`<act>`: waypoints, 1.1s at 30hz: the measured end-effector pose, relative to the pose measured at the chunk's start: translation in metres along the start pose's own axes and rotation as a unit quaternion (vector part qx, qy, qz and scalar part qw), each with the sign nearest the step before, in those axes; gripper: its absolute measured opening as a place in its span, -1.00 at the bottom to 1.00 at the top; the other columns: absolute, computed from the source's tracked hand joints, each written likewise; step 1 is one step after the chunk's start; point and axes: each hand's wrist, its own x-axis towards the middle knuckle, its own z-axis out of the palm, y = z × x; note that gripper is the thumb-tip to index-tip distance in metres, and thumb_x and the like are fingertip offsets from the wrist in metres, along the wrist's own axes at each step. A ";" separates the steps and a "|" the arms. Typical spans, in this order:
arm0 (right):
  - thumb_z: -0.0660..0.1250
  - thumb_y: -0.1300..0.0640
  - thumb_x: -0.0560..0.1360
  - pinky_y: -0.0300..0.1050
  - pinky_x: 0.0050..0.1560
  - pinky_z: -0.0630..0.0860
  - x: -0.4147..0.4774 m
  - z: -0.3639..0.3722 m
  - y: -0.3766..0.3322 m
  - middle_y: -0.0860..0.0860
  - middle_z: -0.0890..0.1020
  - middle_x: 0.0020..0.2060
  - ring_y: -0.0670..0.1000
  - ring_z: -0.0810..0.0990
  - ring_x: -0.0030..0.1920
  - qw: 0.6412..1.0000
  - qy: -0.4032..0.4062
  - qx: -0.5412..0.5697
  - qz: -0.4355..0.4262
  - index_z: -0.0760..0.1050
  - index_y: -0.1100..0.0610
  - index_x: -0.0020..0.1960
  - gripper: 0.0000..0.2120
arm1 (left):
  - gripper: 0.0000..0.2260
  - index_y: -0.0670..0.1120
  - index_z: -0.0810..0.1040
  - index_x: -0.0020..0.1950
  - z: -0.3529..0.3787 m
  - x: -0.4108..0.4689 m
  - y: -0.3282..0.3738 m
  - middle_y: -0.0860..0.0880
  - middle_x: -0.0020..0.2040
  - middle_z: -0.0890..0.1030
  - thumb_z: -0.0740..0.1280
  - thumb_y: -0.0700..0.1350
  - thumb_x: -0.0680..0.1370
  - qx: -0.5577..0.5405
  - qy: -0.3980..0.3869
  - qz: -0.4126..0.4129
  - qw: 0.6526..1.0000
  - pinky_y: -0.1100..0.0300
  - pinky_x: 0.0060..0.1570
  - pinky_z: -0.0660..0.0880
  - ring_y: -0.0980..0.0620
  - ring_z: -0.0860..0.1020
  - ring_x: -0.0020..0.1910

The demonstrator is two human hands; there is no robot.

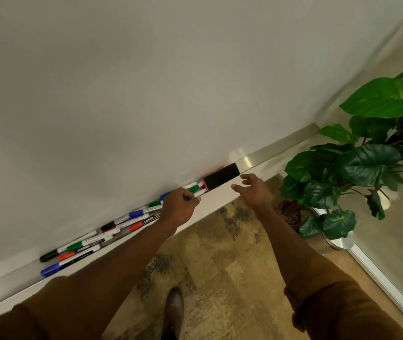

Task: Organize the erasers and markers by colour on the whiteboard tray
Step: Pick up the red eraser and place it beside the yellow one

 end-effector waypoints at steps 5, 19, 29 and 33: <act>0.53 -0.11 0.49 0.20 0.29 0.60 0.037 -0.003 -0.005 0.05 0.46 0.49 0.17 0.58 0.33 1.000 -0.005 -0.015 -0.002 0.34 0.00 0.51 -0.32 | -0.80 -0.09 0.56 -0.14 0.026 0.027 0.025 -0.20 -0.15 0.73 0.55 -0.08 0.55 -0.049 0.016 -0.036 0.998 -0.19 0.06 0.69 -0.21 0.75 -0.14; 0.55 -0.03 0.48 0.22 0.31 0.57 0.079 0.011 -0.013 0.08 0.50 0.47 0.17 0.62 0.29 0.996 -0.076 -0.044 -0.029 0.31 0.05 0.58 -0.25 | -0.75 -0.23 0.69 -0.03 0.060 0.068 0.044 -0.20 -0.08 0.76 0.56 -0.04 0.52 -0.057 0.042 -0.108 0.992 -0.07 -0.02 0.75 -0.14 0.77 -0.17; 0.52 -0.16 0.49 0.07 -0.06 0.72 0.049 0.010 -0.018 -0.04 0.68 0.10 -0.02 0.74 -0.19 0.996 0.035 0.059 -0.060 0.52 0.01 0.26 -0.55 | -0.47 -0.30 0.73 -0.02 0.054 0.051 0.046 -0.27 -0.02 0.77 0.59 0.11 0.25 -0.228 0.072 -0.127 0.963 -0.24 0.01 0.73 -0.21 0.77 -0.12; 0.49 -0.18 0.50 0.08 -0.17 0.72 0.021 0.017 -0.028 -0.12 0.67 -0.05 -0.05 0.73 -0.24 0.986 0.080 0.121 -0.079 0.52 -0.04 0.04 -0.72 | -0.63 -0.23 0.67 -0.13 0.052 0.044 0.034 -0.13 -0.17 0.72 0.56 0.09 0.51 -0.213 0.111 -0.126 0.963 -0.21 0.00 0.74 -0.10 0.73 -0.27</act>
